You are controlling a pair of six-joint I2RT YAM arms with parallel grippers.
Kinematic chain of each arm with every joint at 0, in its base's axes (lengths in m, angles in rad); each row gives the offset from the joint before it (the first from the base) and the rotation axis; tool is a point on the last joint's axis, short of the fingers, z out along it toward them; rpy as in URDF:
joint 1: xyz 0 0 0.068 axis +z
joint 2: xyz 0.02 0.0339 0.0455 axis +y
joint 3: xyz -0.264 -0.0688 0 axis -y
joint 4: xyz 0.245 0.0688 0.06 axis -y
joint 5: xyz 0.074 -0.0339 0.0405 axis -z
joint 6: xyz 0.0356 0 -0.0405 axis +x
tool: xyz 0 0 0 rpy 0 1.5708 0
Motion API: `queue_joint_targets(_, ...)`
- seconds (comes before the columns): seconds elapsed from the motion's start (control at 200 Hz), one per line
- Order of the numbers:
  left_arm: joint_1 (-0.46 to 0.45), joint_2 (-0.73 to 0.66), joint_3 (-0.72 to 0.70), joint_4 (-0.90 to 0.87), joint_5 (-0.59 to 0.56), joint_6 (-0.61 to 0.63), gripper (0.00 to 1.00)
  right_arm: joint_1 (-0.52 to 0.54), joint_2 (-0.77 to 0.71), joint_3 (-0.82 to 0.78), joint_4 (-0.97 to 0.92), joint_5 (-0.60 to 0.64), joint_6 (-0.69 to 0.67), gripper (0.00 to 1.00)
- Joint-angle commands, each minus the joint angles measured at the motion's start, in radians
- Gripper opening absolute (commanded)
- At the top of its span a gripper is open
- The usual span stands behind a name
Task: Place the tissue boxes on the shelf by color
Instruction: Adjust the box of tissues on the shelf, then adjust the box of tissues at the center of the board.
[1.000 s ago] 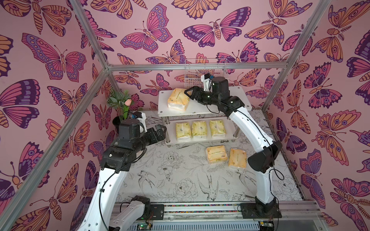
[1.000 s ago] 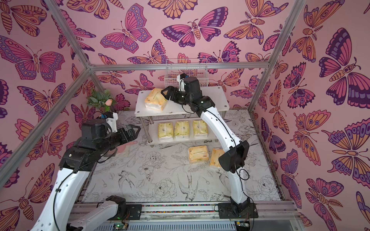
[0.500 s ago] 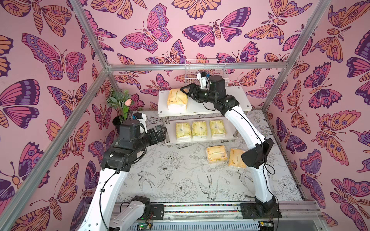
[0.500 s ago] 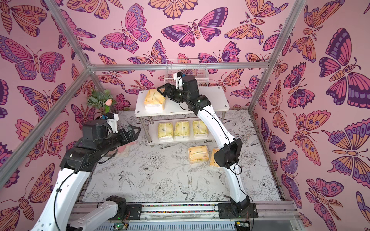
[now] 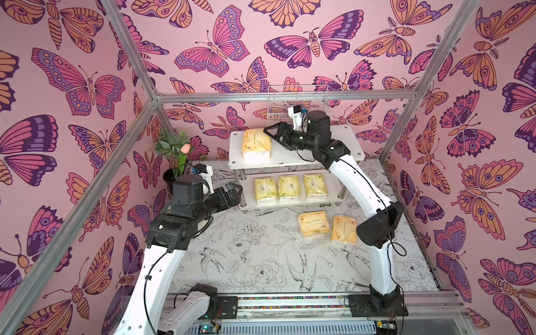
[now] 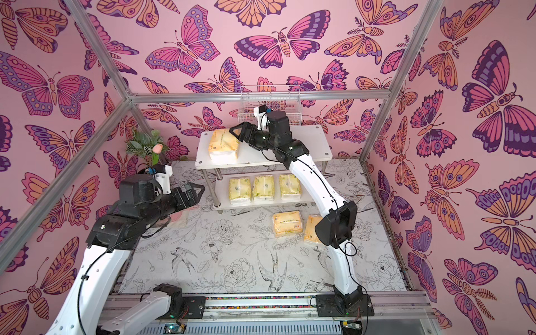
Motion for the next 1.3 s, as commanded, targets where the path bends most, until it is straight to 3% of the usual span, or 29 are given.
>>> queue_joint_targets(0.0,-0.016,-0.018,-0.013,0.022,0.037,0.022,1.0,-0.009,-0.168,-0.071,-0.021,0.004,-0.076,0.83)
queue_joint_targets(0.12,-0.075,-0.026,-0.031,0.033,0.02,0.023,1.0,-0.01,-0.38,-0.294,-0.027,0.029,-0.145,0.83)
queue_joint_targets(0.245,-0.199,-0.041,-0.079,0.053,-0.063,0.014,1.0,-0.014,-0.628,-0.593,-0.052,0.1,-0.204,0.84)
queue_joint_targets(0.406,-0.358,-0.066,-0.201,0.108,-0.158,-0.051,1.0,-0.019,-0.896,-1.008,-0.082,0.265,-0.256,0.87)
queue_joint_targets(0.566,-0.493,-0.07,-0.321,0.152,-0.28,-0.129,1.0,-0.022,-1.03,-1.344,-0.093,0.471,-0.301,0.9)
queue_joint_targets(0.711,-0.606,-0.04,-0.398,0.177,-0.378,-0.216,1.0,-0.028,-1.006,-1.504,-0.044,0.599,-0.343,0.9)
queue_joint_targets(0.881,-0.683,-0.004,-0.466,0.221,-0.494,-0.273,1.0,-0.058,-0.892,-1.563,0.028,0.652,-0.362,0.91)
queue_joint_targets(1.297,-0.685,-0.007,-0.587,0.304,-0.5,-0.311,1.0,-0.123,-0.586,-1.489,0.136,0.538,-0.382,0.9)
